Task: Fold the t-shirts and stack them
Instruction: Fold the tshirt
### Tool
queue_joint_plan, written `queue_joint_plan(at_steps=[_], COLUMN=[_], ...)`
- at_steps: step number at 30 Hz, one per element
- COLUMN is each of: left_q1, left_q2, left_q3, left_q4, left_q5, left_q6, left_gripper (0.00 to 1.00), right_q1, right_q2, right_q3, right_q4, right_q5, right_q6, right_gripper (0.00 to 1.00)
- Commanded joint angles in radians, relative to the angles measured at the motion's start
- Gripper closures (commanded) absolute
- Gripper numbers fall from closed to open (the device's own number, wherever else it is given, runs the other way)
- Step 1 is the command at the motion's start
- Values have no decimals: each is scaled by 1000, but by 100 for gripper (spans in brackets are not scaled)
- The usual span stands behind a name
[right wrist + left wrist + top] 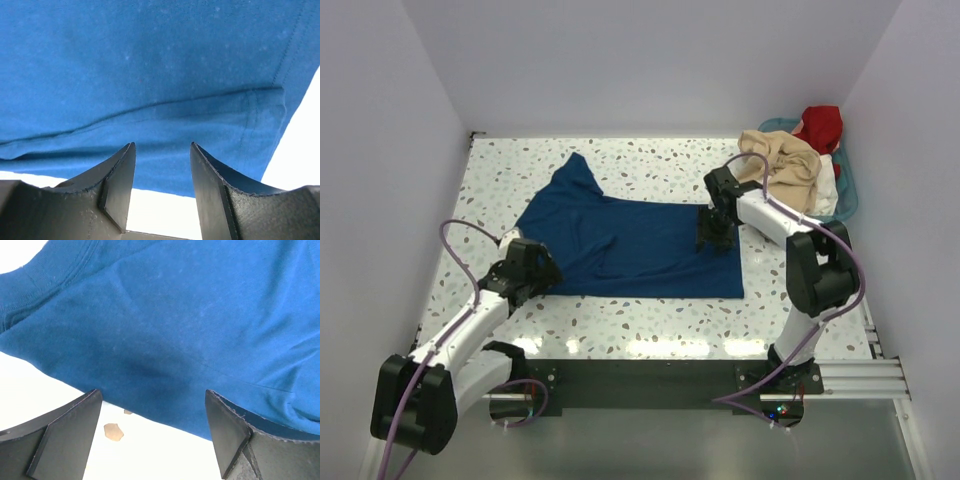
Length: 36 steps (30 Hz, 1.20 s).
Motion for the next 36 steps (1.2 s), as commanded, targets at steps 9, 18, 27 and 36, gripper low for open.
queue_joint_plan(at_steps=[9,18,27,36], left_q1=[15,44,58,67], left_q2=[81,167,204,267], left_q3=[108,78,25,-11], left_q4=[100,185,203,219], left_q5=[-19,-13,-28,-16], left_q6=[57,93,81,28], left_gripper=[8,7,6,6], right_q1=[-3,-4,-4,-4], right_q2=[-162,-106,-57,-55], right_q3=[-225,-330,-425,-448], right_q4=[25,73,39,-74], right_q5=[5,40,28,-29], right_q6=[7,12,43,34], right_gripper=[48,48,48,47])
